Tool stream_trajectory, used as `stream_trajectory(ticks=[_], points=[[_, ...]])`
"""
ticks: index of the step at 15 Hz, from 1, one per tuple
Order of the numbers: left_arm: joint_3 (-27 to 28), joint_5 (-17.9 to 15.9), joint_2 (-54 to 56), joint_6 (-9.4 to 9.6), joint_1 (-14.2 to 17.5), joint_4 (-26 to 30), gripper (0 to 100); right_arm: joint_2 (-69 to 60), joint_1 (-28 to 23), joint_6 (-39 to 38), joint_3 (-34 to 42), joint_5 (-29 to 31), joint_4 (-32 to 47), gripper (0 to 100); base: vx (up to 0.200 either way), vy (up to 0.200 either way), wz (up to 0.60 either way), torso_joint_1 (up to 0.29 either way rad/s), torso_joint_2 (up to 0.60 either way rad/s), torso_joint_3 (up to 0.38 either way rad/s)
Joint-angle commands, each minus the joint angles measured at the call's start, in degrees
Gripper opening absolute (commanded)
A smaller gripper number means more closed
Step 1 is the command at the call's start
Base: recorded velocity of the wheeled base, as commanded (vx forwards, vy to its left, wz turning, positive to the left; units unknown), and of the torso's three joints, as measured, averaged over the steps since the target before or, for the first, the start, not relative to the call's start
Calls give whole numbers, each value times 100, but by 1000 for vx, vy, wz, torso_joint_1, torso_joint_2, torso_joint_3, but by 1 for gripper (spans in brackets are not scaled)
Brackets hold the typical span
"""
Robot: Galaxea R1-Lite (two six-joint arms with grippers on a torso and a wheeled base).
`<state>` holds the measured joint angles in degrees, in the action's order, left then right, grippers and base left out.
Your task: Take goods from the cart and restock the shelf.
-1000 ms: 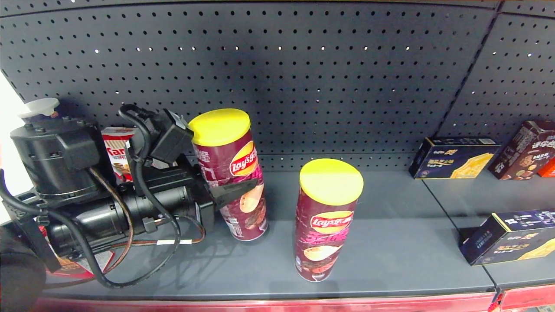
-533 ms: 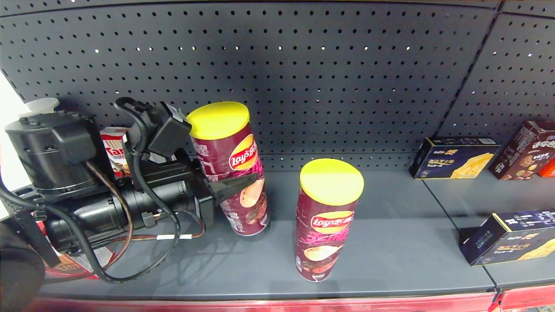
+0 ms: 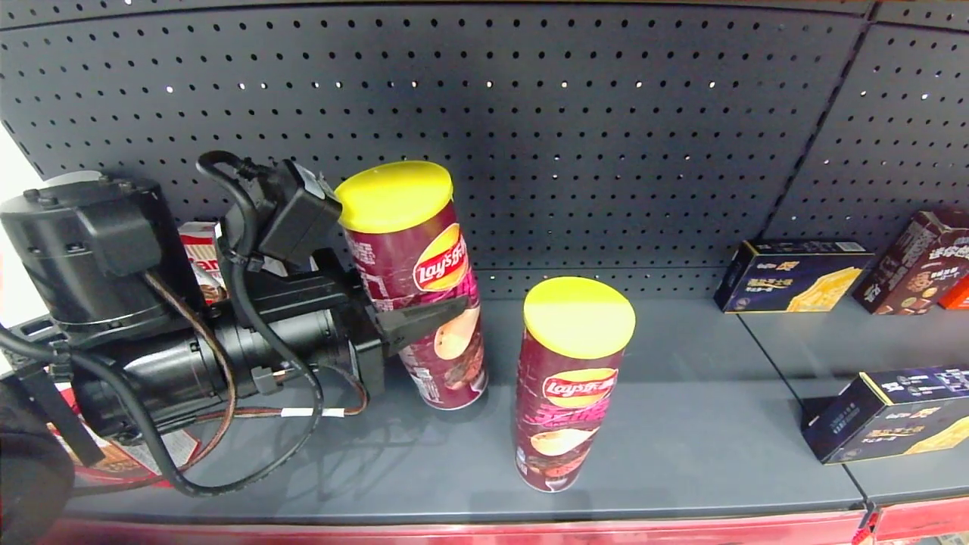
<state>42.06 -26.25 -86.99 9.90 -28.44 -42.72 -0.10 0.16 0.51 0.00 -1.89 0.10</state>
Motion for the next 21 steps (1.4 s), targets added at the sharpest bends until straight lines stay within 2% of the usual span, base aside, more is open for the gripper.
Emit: stream_trajectory(ticks=[1, 3, 5, 8, 10, 11, 12, 13, 14, 15, 16, 17, 20, 21], points=[[303, 76, -72, -14, -30, 9, 0, 19, 2, 2, 0, -4, -1, 100, 0, 0, 0, 0, 0, 0], [918, 313, -266, -41, 5, 211, 0, 19, 2, 2, 0, -4, -1, 100, 0, 0, 0, 0, 0, 0], [989, 480, -415, -41, 49, 387, 0, 19, 2, 2, 0, -4, -1, 100, 0, 0, 0, 0, 0, 0], [1120, 436, -679, 3, 207, 545, 0, 19, 2, 2, 0, -4, -1, 100, 0, 0, 0, 0, 0, 0], [1797, 392, -1241, 38, 225, 633, 0, 19, 2, 2, 0, -4, -1, 100, 0, 0, 0, 0, 0, 0], [1903, 392, -1320, 38, 234, 642, 0, 19, 2, 2, 0, -4, -1, 100, 0, 0, 0, 0, 0, 0], [2105, 392, -1540, 214, 269, 650, 0, 19, 2, 2, 0, -4, -1, 100, 0, 0, 0, 0, 0, 0], [2219, 383, -1707, 513, 304, 650, 0, 19, 2, 2, 0, -4, -1, 100, 0, 0, 0, 0, 0, 0], [2289, 296, -1769, 627, 366, 826, 0, 19, 2, 2, 0, -4, -1, 100, 0, 0, 0, 0, 0, 0], [2448, 41, -1760, 706, 374, 1442, 0, 19, 2, 2, 0, -4, -1, 100, 0, 0, 0, 0, 0, 0], [2597, -21, -1760, 873, 366, 1705, 0, 19, 2, 2, 0, -4, -1, 100, 0, 0, 0, 0, 0, 0], [2720, -47, -1821, 1005, 366, 1740, 0, 19, 2, 2, 0, -4, -1, 100, 0, 0, 0, 0, 0, 0], [3203, -74, -2155, 944, 322, 1784, 0, 19, 2, 2, 0, -4, -1, 100, 0, 0, 0, 0, 0, 0], [3283, -258, -2234, 909, 313, 1784, 0, 19, 2, 2, 0, -4, -1, 100, 0, 0, 0, 0, 0, 0]])
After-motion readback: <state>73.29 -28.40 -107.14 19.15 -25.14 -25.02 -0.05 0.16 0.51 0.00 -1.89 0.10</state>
